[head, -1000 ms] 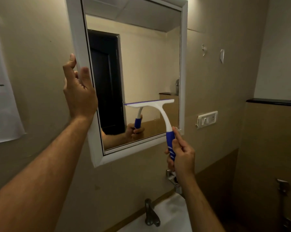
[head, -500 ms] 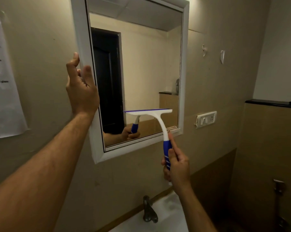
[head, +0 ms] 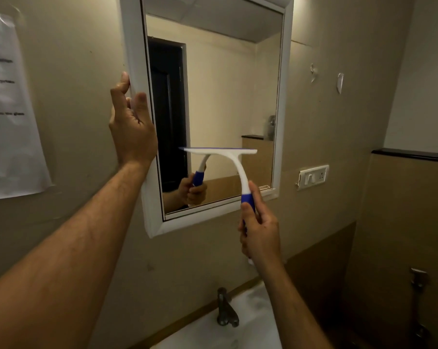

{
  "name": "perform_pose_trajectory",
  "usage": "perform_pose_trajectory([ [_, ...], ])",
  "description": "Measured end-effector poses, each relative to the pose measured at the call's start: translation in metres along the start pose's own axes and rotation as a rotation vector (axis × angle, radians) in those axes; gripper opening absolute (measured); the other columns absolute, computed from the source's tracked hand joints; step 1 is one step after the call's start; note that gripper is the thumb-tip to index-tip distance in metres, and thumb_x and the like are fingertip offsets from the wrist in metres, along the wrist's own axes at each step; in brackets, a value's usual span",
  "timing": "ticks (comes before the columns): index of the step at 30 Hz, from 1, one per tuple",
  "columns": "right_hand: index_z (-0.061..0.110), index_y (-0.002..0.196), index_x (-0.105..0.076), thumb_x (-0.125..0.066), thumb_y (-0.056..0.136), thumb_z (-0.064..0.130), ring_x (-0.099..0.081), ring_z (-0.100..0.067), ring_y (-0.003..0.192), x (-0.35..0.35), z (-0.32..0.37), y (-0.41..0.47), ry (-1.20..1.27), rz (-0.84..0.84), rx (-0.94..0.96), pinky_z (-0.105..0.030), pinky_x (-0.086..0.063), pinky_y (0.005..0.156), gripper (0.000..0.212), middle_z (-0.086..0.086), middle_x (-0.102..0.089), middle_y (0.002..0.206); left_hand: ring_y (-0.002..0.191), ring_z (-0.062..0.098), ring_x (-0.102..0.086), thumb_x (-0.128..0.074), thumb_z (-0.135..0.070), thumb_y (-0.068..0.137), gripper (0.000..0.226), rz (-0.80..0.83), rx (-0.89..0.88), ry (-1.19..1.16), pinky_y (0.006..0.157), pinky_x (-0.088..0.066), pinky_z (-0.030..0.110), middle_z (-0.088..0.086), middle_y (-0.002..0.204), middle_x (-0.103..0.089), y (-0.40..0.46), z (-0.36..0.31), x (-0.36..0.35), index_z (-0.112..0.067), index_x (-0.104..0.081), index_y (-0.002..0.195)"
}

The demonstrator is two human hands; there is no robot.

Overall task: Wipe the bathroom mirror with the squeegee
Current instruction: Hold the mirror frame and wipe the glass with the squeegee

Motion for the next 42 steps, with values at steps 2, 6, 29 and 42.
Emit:
perform_pose_trajectory([
  [2,0.073,0.114,-0.048,-0.05,0.097,0.031,-0.048,-0.001,0.049,0.002,-0.01,-0.009,0.012,0.006,-0.017,-0.018,-0.043,0.043,0.045,-0.003,-0.055,0.07,0.082,0.019,-0.064,-0.036,-0.044,0.102,0.049,-0.006,0.014,-0.003,0.057,-0.037,-0.003,0.012,0.109,-0.065,0.0,0.001,0.001,-0.017,-0.039,0.143],
  [6,0.054,0.126,-0.05,-0.051,0.098,0.028,-0.052,-0.008,0.053,0.002,0.012,0.009,0.001,-0.007,0.051,-0.021,-0.044,0.043,0.038,-0.01,-0.06,0.081,0.071,0.015,-0.057,-0.037,-0.041,0.103,0.048,-0.003,0.012,-0.019,0.053,-0.037,0.0,0.016,0.093,-0.062,-0.001,0.001,0.001,-0.015,-0.04,0.143],
  [29,0.052,0.118,-0.052,-0.049,0.094,0.032,-0.059,-0.012,0.077,0.019,0.018,0.04,-0.105,-0.183,0.138,-0.014,-0.047,0.051,0.032,-0.014,-0.056,0.122,0.061,0.001,-0.046,-0.036,-0.039,0.103,0.048,0.007,0.014,-0.017,0.052,-0.037,0.003,0.003,0.084,-0.053,-0.003,0.0,-0.001,-0.011,-0.039,0.143],
  [42,0.052,0.121,-0.049,-0.046,0.093,0.038,-0.058,0.0,0.063,0.025,-0.001,0.014,-0.204,-0.143,0.145,-0.015,-0.046,0.049,0.031,0.001,-0.057,0.093,0.059,-0.003,-0.047,-0.036,-0.041,0.103,0.049,-0.001,0.018,-0.014,0.053,-0.038,0.001,0.004,0.083,-0.054,-0.003,0.0,0.001,-0.012,-0.04,0.143],
])
Point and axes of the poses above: each hand's wrist, its own y-axis towards the middle knuckle, its own x-axis out of the back of the hand, z = x × y, the point moved 10 cm from there along y, towards the middle knuckle
